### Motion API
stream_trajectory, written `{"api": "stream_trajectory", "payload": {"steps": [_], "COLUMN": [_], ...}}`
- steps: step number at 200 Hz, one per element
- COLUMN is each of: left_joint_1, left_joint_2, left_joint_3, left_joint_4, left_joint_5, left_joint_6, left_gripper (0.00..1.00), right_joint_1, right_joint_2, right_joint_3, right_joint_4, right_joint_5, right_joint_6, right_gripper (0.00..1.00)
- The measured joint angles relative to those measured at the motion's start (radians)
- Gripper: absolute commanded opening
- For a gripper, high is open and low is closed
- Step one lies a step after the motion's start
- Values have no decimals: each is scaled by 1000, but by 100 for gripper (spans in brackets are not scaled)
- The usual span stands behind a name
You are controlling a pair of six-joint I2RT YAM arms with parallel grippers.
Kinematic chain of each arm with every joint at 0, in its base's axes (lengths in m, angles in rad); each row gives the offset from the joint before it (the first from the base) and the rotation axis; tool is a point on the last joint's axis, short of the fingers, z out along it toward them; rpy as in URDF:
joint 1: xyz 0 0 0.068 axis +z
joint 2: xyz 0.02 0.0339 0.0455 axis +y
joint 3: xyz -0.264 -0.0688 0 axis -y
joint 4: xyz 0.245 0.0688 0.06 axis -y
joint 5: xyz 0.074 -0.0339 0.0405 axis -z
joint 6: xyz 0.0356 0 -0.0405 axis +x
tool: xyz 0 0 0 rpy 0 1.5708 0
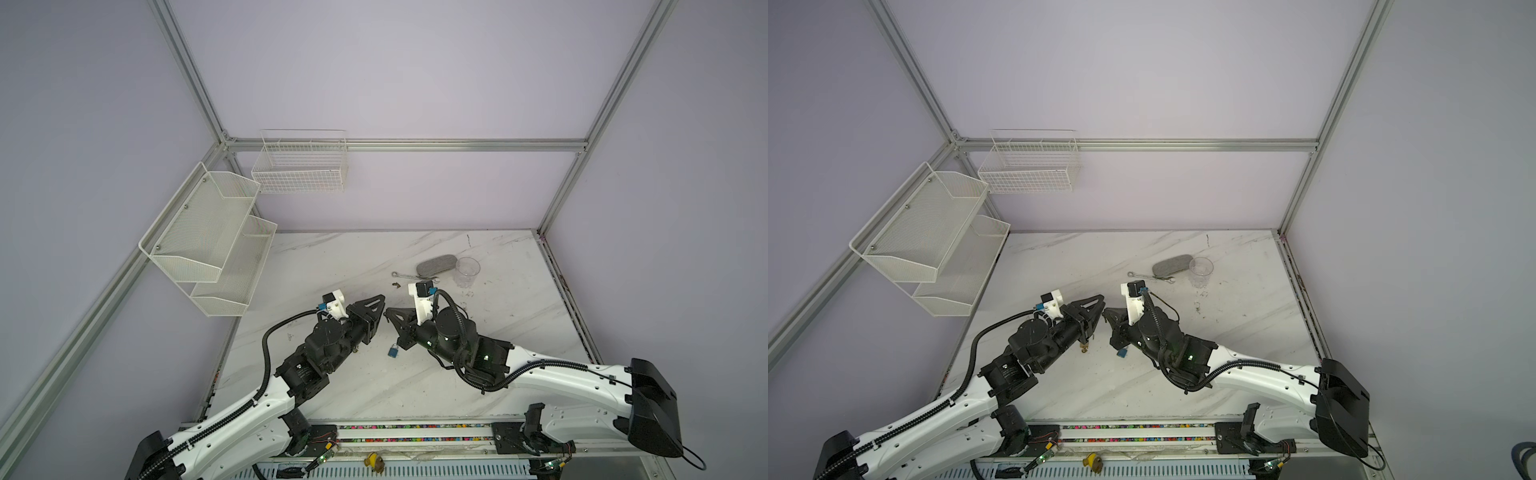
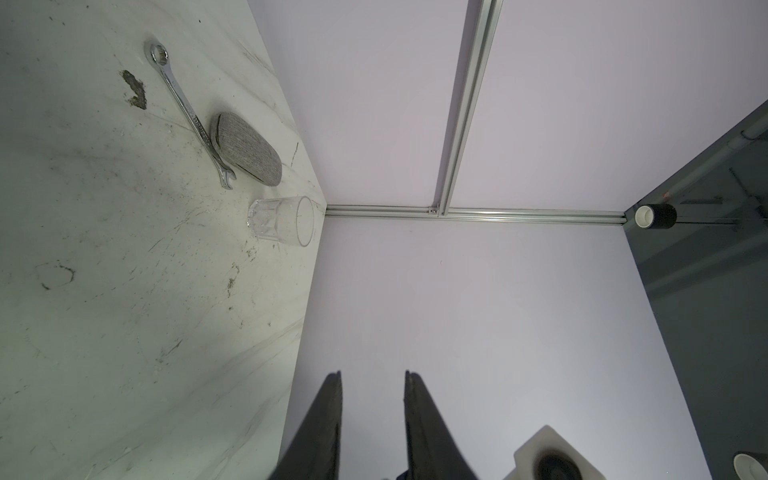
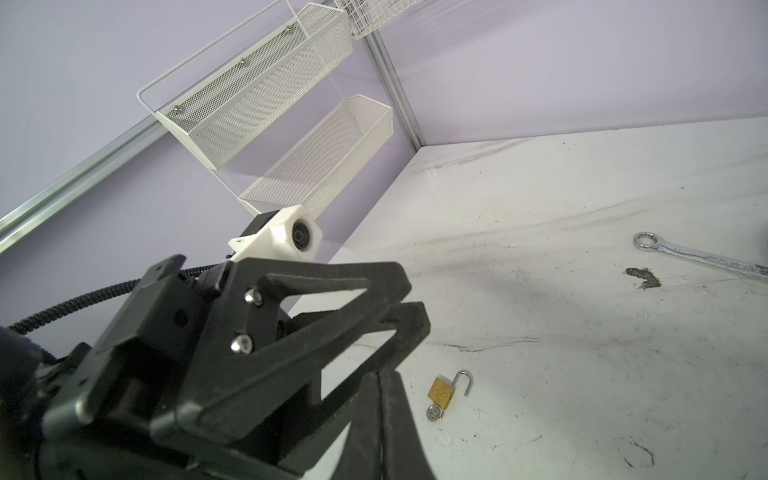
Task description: Unlock with the key
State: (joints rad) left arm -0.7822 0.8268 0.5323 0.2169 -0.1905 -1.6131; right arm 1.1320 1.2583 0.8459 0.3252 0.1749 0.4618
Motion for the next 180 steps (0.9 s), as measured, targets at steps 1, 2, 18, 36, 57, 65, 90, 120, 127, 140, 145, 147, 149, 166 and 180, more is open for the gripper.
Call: {"api": "stream_trajectory", "payload": {"steps": [1,2,18,36,57,65,90,120,127,140,145,147,149,166,180], "left_joint_1": [0,0,0,0,0,0,0,-2,-2,-4,-4,-4,-4,-4,-4], "left_joint_2": [0,0,4,13,16,16,16,13,9,-2,-6,-8,-9,-18,-17], "left_joint_3": [0,0,0,0,0,0,0,0,0,0,-1,-1,-1,-3,-3], "left_joint_4": [0,-1,-1,-1,0,0,-2,-3,-6,-14,-16,-16,-16,-16,-16], "left_joint_5": [0,0,0,0,-2,-5,-14,-37,-43,-58,-64,-67,-69,-87,-97], "left_joint_6": [0,0,0,0,-1,-1,2,0,-1,-3,-3,-3,-3,-6,-13], "left_gripper": [27,27,29,32,41,45,59,69,71,73,73,73,74,75,76], "right_joint_1": [0,0,0,0,0,0,0,0,0,0,0,0,0,0,0], "right_joint_2": [-1,-1,-5,-5,-5,-1,53,136,151,174,180,182,184,195,199], "right_joint_3": [0,0,0,0,1,6,76,175,190,204,204,204,204,204,204], "right_joint_4": [0,0,0,0,0,-5,-45,-121,-138,-158,-159,-161,-162,-164,-162], "right_joint_5": [0,0,1,0,-7,-9,-6,31,41,50,50,50,50,50,50], "right_joint_6": [0,0,-1,-3,-3,-2,2,5,5,4,3,3,3,3,2], "right_gripper": [0,0,0,0,0,0,0,0,0,0,0,0,0,0,0]}}
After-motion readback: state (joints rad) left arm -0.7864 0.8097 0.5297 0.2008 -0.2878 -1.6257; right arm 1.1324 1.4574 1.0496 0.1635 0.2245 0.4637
